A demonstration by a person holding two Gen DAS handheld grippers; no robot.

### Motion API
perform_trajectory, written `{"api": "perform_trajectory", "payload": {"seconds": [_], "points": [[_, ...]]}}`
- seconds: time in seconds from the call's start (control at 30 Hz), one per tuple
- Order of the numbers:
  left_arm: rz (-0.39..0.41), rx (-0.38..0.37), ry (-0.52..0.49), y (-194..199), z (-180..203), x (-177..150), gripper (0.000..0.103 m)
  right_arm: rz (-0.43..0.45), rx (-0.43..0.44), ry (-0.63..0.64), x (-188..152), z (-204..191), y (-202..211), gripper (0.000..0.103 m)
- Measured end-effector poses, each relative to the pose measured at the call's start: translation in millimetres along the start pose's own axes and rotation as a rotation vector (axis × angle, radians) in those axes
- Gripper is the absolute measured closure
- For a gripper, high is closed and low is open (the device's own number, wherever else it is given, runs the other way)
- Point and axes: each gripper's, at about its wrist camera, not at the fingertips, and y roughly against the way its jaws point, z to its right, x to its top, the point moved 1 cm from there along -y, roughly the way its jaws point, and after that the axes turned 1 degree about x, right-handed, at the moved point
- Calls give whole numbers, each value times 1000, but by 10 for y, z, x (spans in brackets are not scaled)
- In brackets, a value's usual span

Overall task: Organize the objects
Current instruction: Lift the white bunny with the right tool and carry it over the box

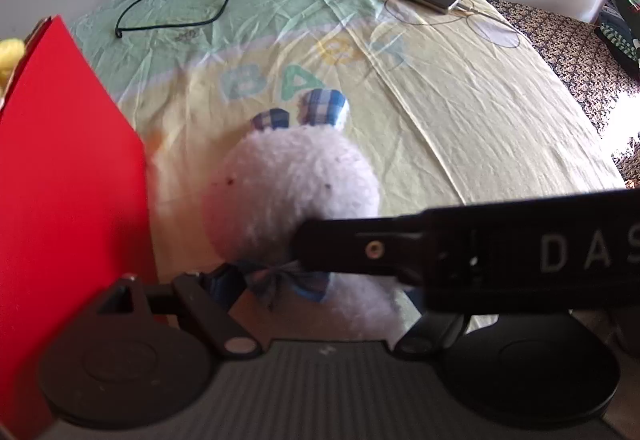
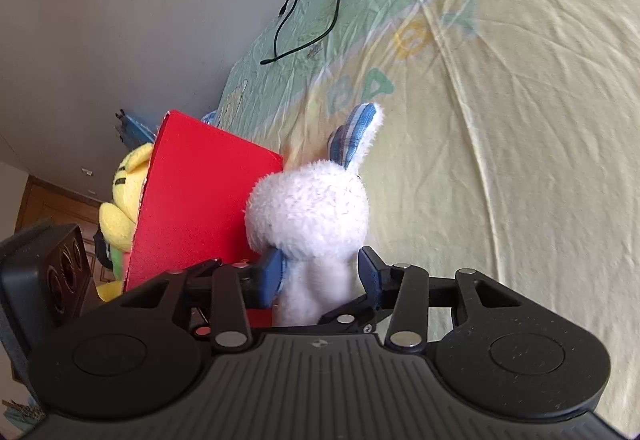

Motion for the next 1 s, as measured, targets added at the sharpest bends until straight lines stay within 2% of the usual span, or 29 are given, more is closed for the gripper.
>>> {"api": "perform_trajectory", "payload": {"seconds": [0.13,0.37,0.73,1.0], "points": [[-2,-11,23,-23,-51,14,22,5,18,-3,15,1,-35,58],[7,-1,4,42,18,-34,34,-9,31,-12,-21,34,112,64],[27,-28,-58,333,262,-352,34,-23,15,8,-363,-21,520,64],[27,-39,-98,544,324,-676,34,-39,-1,58,-699,-184,626,64]]}}
